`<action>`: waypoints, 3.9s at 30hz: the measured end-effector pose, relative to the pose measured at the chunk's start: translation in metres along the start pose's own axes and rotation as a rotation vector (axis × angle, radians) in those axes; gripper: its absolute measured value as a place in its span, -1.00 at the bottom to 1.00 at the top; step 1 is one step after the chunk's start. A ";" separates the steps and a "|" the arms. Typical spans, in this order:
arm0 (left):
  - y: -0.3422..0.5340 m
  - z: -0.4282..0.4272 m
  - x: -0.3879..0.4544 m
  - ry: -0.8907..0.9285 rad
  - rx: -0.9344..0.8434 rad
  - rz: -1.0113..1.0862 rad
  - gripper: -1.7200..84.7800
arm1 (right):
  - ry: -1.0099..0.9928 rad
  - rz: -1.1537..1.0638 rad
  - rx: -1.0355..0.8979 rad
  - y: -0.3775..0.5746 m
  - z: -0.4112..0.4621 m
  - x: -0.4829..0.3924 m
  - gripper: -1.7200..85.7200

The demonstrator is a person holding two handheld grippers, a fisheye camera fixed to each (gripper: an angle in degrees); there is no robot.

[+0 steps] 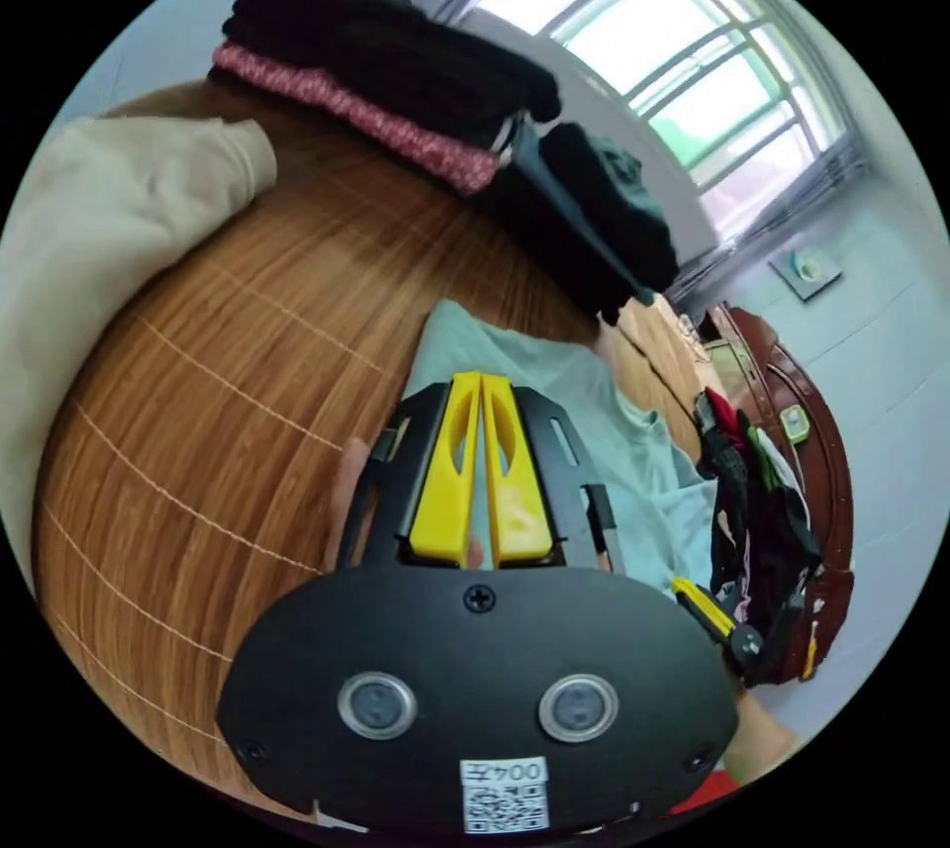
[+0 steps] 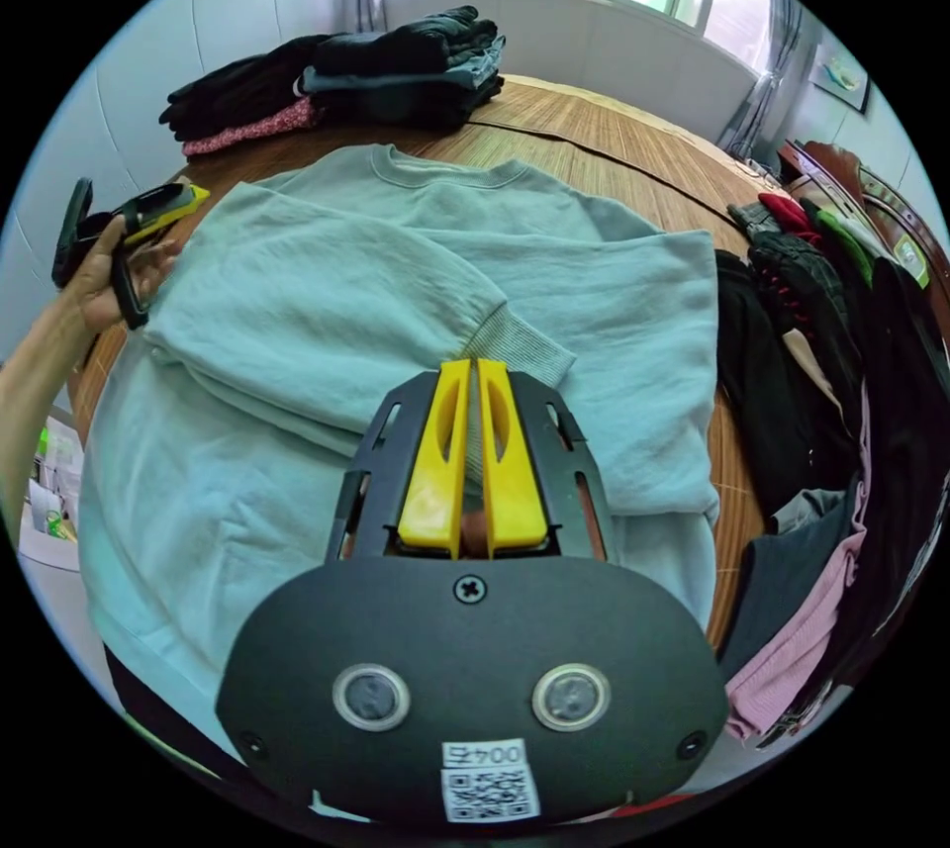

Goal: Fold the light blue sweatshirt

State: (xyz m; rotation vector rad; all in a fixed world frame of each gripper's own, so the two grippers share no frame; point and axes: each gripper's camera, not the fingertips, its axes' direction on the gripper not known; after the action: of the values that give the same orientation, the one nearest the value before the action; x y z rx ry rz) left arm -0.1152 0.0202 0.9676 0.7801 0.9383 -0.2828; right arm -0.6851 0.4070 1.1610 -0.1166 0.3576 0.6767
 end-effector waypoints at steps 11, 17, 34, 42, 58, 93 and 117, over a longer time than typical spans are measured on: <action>0.106 -0.075 0.115 -0.338 -0.205 0.494 -0.95 | -0.141 -0.031 0.088 0.016 -0.032 -0.007 -0.73; 0.113 -0.077 0.114 -0.343 -0.179 0.479 -0.95 | -0.090 -0.066 0.014 0.017 0.004 -0.008 -0.72; 0.230 -0.279 0.026 -0.197 -0.070 0.345 -0.92 | -0.359 0.106 0.142 0.093 -0.063 0.081 -0.76; 0.400 -0.337 -0.128 0.206 -0.296 -0.117 -0.71 | -0.672 0.622 0.068 0.309 -0.069 0.187 -0.71; 0.410 -0.289 -0.180 0.495 -0.372 -0.178 -0.61 | -0.975 0.751 0.013 0.359 0.016 0.198 -0.63; 0.361 -0.445 -0.192 0.600 -0.214 -0.058 -0.91 | -1.008 0.448 0.241 0.371 -0.063 0.195 -0.91; 0.047 -0.292 -0.113 0.558 -0.113 -0.256 -0.85 | -1.097 0.736 0.306 0.134 0.020 0.247 -0.86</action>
State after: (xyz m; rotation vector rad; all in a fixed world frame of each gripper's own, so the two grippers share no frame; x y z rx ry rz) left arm -0.3347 0.2473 0.9798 0.6430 1.5732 -0.2341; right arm -0.5857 0.6614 1.0915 0.6972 -0.5959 1.2808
